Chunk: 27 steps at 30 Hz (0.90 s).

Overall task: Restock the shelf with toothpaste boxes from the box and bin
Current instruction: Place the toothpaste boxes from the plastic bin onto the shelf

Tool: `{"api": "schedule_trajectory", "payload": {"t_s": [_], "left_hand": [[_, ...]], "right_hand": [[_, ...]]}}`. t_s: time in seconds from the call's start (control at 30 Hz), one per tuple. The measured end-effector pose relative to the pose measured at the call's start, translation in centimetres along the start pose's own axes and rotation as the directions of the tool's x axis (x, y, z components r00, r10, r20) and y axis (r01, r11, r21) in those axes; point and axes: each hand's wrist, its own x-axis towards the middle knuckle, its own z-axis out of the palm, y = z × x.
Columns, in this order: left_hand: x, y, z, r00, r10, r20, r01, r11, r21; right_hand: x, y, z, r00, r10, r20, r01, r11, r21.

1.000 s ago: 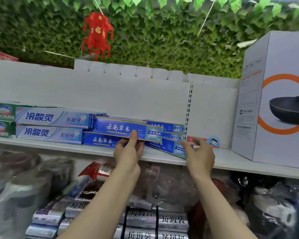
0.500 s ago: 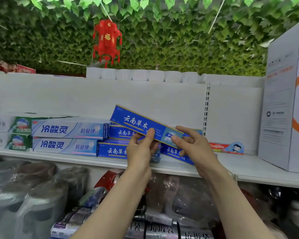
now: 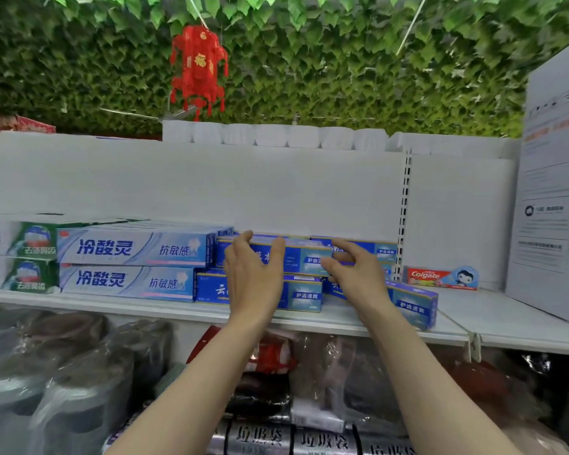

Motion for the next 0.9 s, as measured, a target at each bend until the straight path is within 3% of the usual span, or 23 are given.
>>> {"api": "schedule_trajectory", "payload": {"t_s": [0.17, 0.33, 0.53, 0.73, 0.9], "left_hand": [[0.9, -1.5, -0.2, 0.995, 0.101, 0.0, -0.099, 0.968, 0.231], [0.8, -1.4, 0.2, 0.988, 0.155, 0.005, -0.147, 0.928, 0.344], [1.9, -0.2, 0.3, 0.991, 0.044, 0.124, -0.092, 0.905, 0.416], [2.1, 0.1, 0.4, 0.987, 0.025, 0.162, -0.095, 0.894, 0.439], [1.0, 1.2, 1.7, 0.98, 0.028, 0.197, -0.087, 0.951, 0.298]], "right_hand": [[-2.5, -0.6, 0.5, 0.973, -0.157, -0.168, 0.149, 0.987, -0.062], [-3.0, -0.3, 2.4, 0.986, -0.157, -0.049, 0.148, 0.977, -0.152], [-1.7, 0.6, 3.4, 0.997, -0.051, 0.055, 0.062, 0.974, -0.219], [-1.9, -0.1, 3.4, 0.997, -0.014, 0.079, 0.03, 0.978, -0.207], [-3.1, -1.6, 2.1, 0.997, -0.044, 0.065, 0.054, 0.986, -0.16]]}}
